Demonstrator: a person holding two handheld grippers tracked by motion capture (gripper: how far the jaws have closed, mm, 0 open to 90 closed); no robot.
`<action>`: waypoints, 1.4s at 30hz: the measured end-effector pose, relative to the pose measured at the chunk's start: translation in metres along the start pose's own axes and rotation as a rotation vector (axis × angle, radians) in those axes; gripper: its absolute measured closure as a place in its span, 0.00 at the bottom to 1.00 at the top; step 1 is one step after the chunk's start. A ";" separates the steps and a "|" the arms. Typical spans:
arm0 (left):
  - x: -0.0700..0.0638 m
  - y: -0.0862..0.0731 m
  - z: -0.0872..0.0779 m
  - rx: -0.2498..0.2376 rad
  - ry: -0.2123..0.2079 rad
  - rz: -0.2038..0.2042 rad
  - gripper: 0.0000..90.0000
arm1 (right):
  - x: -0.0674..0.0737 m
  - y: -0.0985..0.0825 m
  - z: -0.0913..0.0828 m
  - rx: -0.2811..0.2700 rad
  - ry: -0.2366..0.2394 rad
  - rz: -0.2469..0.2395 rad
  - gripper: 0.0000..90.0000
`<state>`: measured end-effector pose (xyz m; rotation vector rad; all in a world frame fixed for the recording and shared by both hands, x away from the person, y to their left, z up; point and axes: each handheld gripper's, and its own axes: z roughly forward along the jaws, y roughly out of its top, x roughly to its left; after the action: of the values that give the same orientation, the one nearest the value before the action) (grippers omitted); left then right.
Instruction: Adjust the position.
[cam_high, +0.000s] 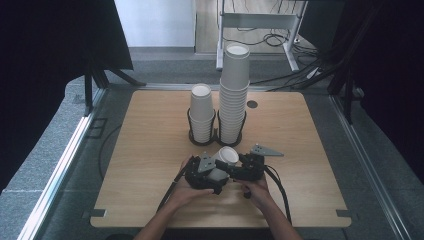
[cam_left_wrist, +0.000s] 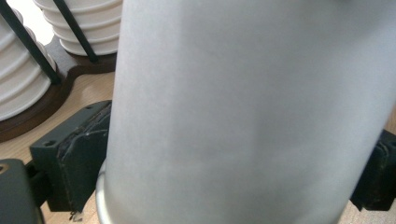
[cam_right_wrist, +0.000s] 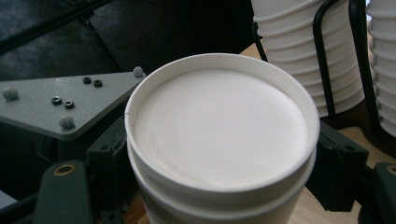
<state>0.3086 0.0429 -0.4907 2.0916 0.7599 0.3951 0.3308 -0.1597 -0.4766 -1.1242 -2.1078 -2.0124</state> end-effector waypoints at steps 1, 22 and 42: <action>0.000 0.000 0.000 0.001 0.001 0.005 0.04 | -0.001 0.000 0.000 -0.005 0.003 0.015 0.25; -0.002 -0.001 0.000 0.021 0.024 0.052 0.13 | -0.004 -0.003 0.001 0.010 -0.005 0.029 0.21; 0.011 0.002 -0.007 0.001 0.094 0.036 0.13 | 0.009 0.024 -0.026 -0.007 -0.083 -0.120 0.19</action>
<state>0.3143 0.0532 -0.4849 2.1021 0.7776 0.5156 0.3248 -0.1803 -0.4470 -1.1280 -2.2618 -2.0578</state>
